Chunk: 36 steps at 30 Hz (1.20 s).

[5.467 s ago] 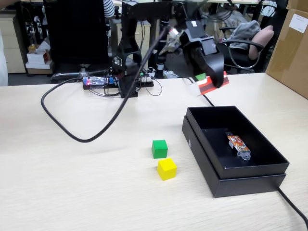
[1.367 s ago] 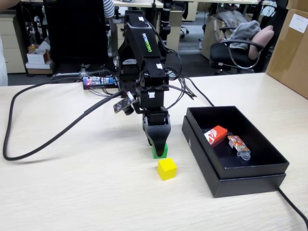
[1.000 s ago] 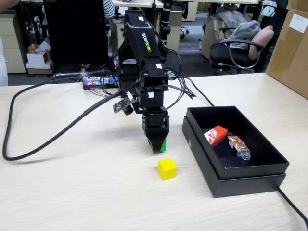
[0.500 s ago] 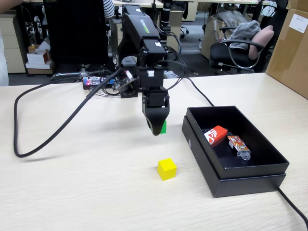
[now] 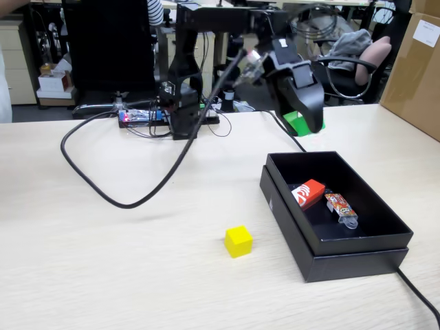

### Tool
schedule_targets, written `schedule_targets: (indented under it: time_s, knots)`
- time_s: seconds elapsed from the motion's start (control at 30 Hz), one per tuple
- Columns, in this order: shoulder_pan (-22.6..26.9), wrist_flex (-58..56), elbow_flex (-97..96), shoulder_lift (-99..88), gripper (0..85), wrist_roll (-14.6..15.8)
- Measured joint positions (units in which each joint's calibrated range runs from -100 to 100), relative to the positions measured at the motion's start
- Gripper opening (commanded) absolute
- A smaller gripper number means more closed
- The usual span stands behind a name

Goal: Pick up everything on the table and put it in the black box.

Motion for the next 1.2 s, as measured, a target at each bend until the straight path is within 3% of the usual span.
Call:
schedule_targets:
  time_s: [0.33,0.4,0.5,0.6,0.67,1.0,1.2]
  knots:
    - [0.73,0.0,2.65,17.48,8.2,1.03]
    - [0.83,0.0,2.65,17.61,14.8,1.03]
    - [1.07,0.0,2.65,17.61,16.4,1.03]
    - [1.17,0.0,2.65,17.73,26.1,1.03]
    - [1.17,0.0,2.65,17.61,27.8,0.98]
    - [1.03,0.0,2.19,17.61,27.9,0.98]
    - [-2.88,0.0,3.56,11.65,27.9,0.78]
